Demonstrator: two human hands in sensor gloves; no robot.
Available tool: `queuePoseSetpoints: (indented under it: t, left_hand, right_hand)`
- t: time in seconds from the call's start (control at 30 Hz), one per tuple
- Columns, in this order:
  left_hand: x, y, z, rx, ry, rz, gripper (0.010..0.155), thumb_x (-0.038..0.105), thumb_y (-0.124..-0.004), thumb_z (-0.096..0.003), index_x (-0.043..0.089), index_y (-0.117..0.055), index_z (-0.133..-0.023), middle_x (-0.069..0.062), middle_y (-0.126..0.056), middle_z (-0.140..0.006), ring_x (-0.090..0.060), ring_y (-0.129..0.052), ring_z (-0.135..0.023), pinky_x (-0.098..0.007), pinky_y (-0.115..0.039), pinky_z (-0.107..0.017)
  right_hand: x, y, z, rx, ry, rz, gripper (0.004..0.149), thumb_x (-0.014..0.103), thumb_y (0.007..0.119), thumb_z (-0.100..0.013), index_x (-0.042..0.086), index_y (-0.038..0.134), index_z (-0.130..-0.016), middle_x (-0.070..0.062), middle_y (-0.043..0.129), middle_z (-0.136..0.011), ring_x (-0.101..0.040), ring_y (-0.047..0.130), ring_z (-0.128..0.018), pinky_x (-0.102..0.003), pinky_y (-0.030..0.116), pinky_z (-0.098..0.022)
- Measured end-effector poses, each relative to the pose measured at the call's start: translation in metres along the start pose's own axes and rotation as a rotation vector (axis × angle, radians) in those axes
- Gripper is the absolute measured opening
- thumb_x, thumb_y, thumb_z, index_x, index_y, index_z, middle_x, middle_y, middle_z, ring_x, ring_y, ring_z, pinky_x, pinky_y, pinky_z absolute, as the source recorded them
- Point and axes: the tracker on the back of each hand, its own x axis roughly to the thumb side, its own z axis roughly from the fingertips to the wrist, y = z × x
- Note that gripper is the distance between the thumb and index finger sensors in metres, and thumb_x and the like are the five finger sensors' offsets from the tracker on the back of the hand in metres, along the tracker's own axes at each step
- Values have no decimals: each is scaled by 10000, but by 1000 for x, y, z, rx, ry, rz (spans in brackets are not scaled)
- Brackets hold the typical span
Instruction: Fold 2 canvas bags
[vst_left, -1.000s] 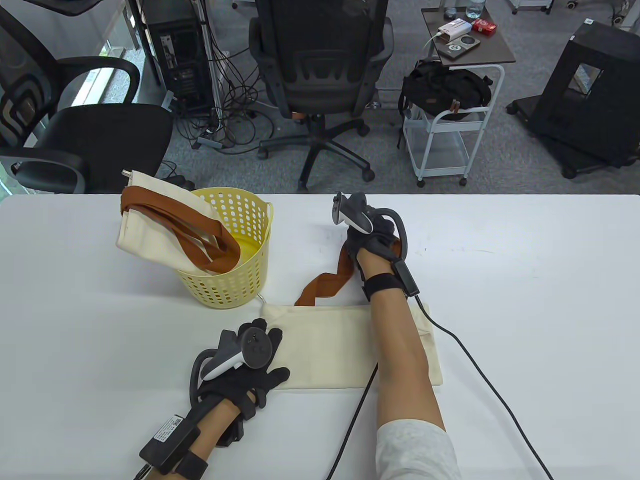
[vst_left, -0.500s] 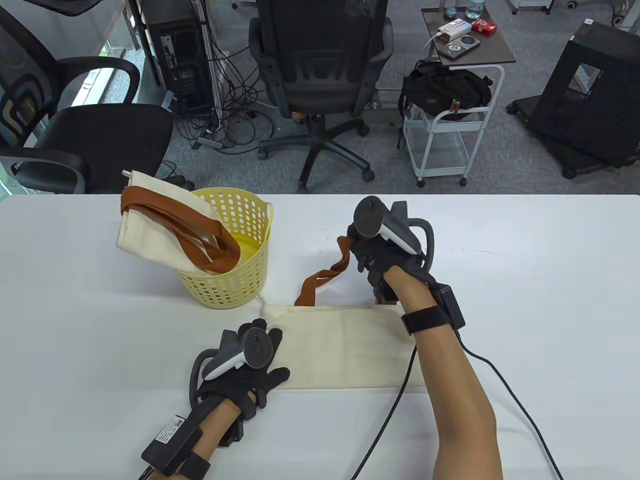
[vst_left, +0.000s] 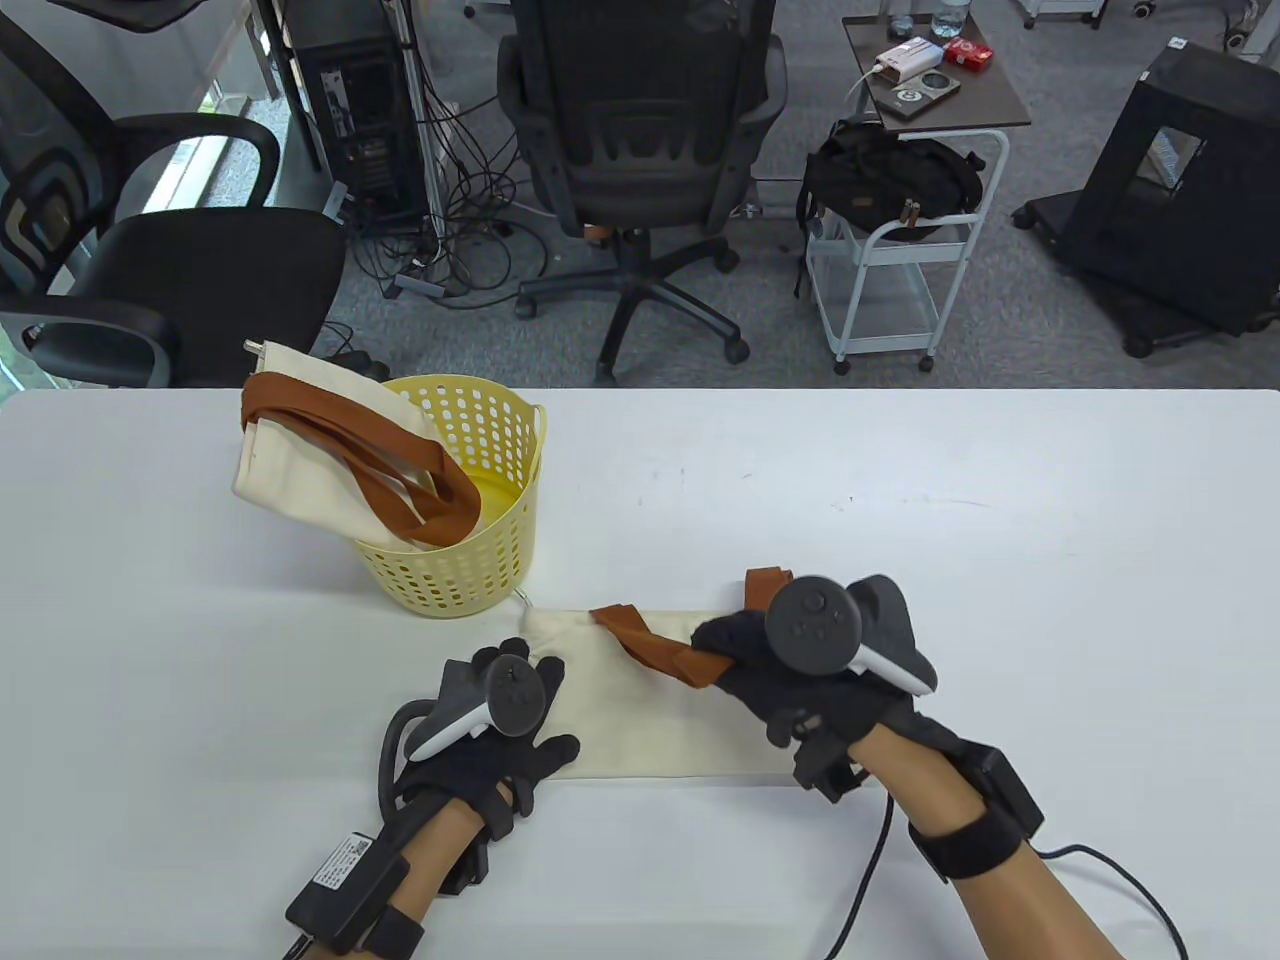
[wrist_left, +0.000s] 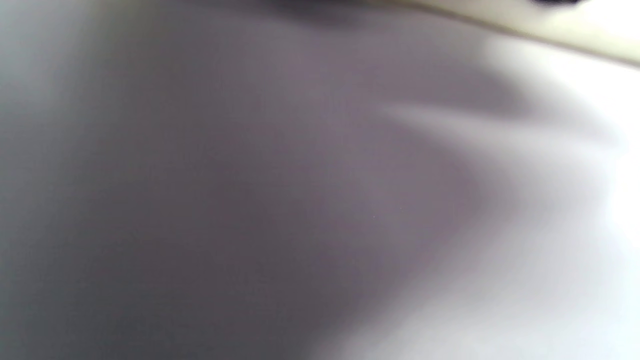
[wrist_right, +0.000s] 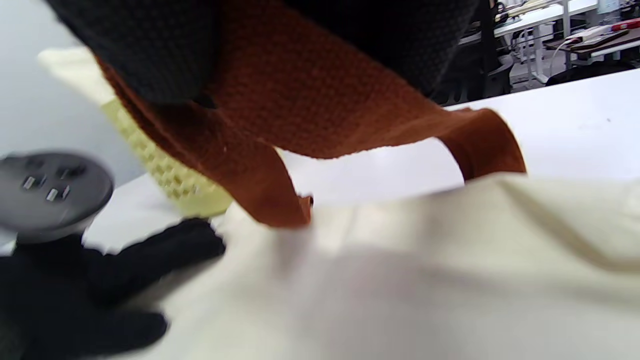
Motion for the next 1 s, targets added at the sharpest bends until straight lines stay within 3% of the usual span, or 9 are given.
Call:
queuePoseSetpoints:
  t: [0.2, 0.3, 0.47, 0.6, 0.7, 0.9, 1.0]
  left_hand:
    - [1, 1, 0, -1, 5, 4, 824, 642, -651, -414, 441, -147, -1034, -18, 59, -1102, -369, 34, -1070, -586, -84, -766]
    - [1, 1, 0, -1, 7, 6, 826, 645, -654, -411, 442, -152, -1035, -97, 35, -1093, -399, 37, -1058, -583, -84, -766]
    - [1, 1, 0, -2, 8, 2, 826, 647, -652, -411, 444, -152, -1035, -104, 22, -1097, -396, 32, -1062, -583, -86, -769]
    - [-1, 0, 0, -3, 4, 13, 824, 650, -649, -411, 452, -146, -1033, -72, 36, -1101, -381, 49, -1062, -577, -70, -767]
    - [-1, 0, 0, -1, 3, 13, 824, 652, -647, -411, 452, -145, -1033, -68, 38, -1102, -378, 50, -1063, -576, -68, -767]
    - [-1, 0, 1, 3, 5, 14, 825, 655, -648, -408, 454, -148, -1034, -60, 32, -1106, -368, 45, -1068, -572, -72, -770]
    - [-1, 1, 2, 7, 9, 15, 826, 655, -652, -407, 452, -155, -1035, -57, 24, -1109, -364, 36, -1073, -570, -79, -773]
  right_hand:
    - [6, 61, 35, 107, -38, 82, 421, 348, 869, -441, 281, 825, -855, -16, 928, -841, -258, 953, -777, -494, 778, -609]
    - [13, 92, 45, 125, -73, 274, 451, 347, 873, -437, 271, 809, -877, -22, 911, -867, -268, 934, -802, -496, 768, -621]
    - [32, 109, 55, 116, -133, 470, 533, 411, 862, -428, 259, 759, -929, -41, 865, -927, -289, 888, -846, -501, 744, -643]
    - [42, 105, 61, 100, -138, 550, 610, 545, 773, -417, 256, 740, -953, -53, 834, -970, -307, 867, -879, -514, 731, -656]
    - [37, 86, 63, 41, -126, 455, 619, 569, 744, -413, 276, 731, -958, -37, 812, -996, -307, 845, -905, -517, 720, -668]
    - [-43, 41, 54, -196, 146, 188, 547, 476, 728, -456, 260, 740, -959, -66, 737, -1051, -354, 763, -956, -557, 665, -691]
    - [-83, 42, 53, -167, 319, 238, 566, 438, 761, -466, 269, 669, -999, -62, 626, -1110, -375, 682, -1001, -568, 631, -712]
